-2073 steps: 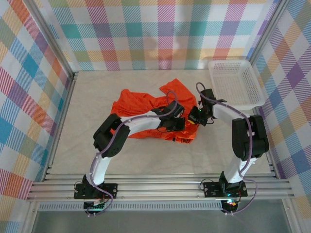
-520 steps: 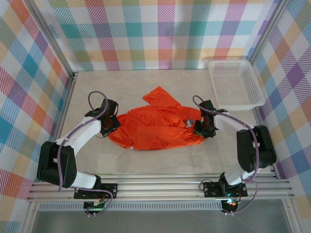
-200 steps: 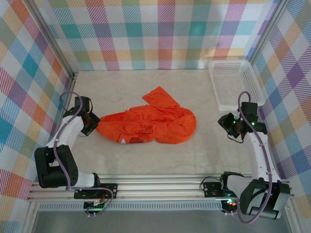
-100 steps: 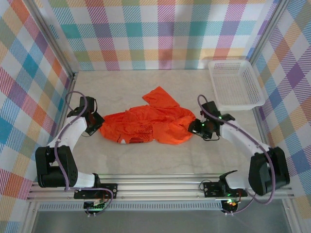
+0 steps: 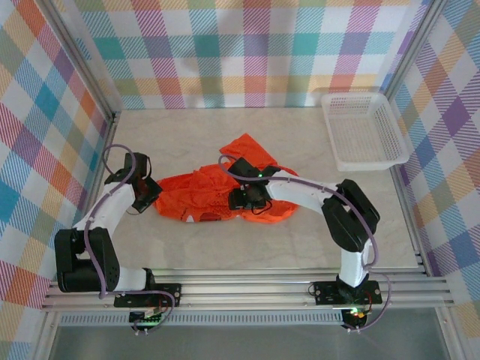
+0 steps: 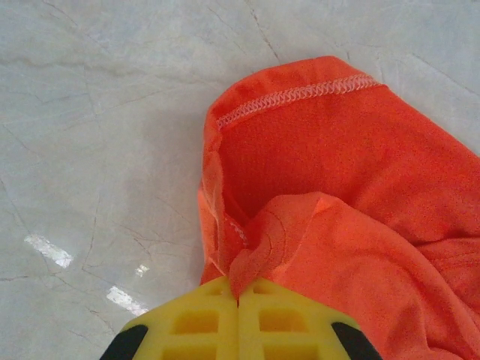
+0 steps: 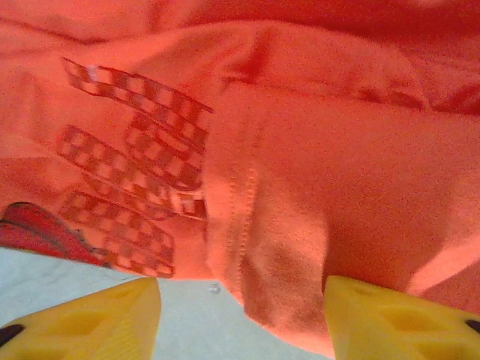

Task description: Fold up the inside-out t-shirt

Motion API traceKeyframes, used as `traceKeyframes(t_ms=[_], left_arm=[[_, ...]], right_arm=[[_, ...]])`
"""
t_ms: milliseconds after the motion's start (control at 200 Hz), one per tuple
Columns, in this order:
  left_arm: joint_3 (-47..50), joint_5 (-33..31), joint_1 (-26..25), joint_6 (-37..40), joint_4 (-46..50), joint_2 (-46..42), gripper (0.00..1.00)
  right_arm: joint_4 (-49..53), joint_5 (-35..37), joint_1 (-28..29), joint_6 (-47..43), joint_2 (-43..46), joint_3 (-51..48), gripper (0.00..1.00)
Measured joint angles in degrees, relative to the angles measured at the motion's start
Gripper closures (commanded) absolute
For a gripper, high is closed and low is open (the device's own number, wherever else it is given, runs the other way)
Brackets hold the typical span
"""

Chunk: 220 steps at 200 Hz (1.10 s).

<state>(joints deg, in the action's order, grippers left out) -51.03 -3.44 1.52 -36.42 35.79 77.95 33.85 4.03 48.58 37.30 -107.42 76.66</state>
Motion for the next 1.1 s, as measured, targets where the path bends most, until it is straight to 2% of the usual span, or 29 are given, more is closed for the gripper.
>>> traceKeyframes(t_ms=[70, 110, 265, 340, 450, 580, 695, 810, 940, 1100], left_arm=[[0.00, 0.00, 0.00, 0.00, 0.00, -0.33, 1.00], [0.00, 0.00, 0.00, 0.00, -0.02, -0.35, 1.00], [0.26, 0.46, 0.00, -0.02, -0.15, -0.37, 1.00], [0.26, 0.46, 0.00, 0.00, -0.17, -0.37, 1.00], [0.26, 0.46, 0.00, -0.02, -0.15, -0.37, 1.00], [0.26, 0.48, 0.00, -0.02, -0.13, -0.48, 1.00], [0.26, 0.68, 0.00, -0.02, -0.13, -0.76, 1.00], [0.46, 0.85, -0.07, 0.00, -0.20, -1.33, 1.00], [0.98, 0.92, -0.33, -0.02, -0.20, -1.49, 1.00], [1.05, 1.03, -0.52, -0.02, -0.20, -1.49, 1.00]], right_arm=[[0.37, 0.63, 0.55, 0.02, -1.16, 0.00, 0.39], [0.50, 1.11, 0.66, 0.04, -1.73, 0.00, 0.44], [1.53, 3.21, 1.40, 0.20, -3.65, 0.24, 0.86], [2.93, 5.16, 1.38, 0.66, -3.39, 0.24, 1.00], [4.55, 7.54, 0.87, -0.11, -0.24, -0.92, 1.00], [4.81, 8.85, -3.23, -0.61, 11.65, -8.59, 1.00], [4.63, 8.59, -11.39, -1.36, 24.79, -18.21, 1.00], [4.39, 7.19, -20.98, -1.97, 33.83, -27.63, 1.00], [4.63, 4.00, -26.91, -2.40, 38.77, -34.10, 1.00], [3.26, -0.52, -28.79, -3.04, 39.26, -34.40, 1.00]])
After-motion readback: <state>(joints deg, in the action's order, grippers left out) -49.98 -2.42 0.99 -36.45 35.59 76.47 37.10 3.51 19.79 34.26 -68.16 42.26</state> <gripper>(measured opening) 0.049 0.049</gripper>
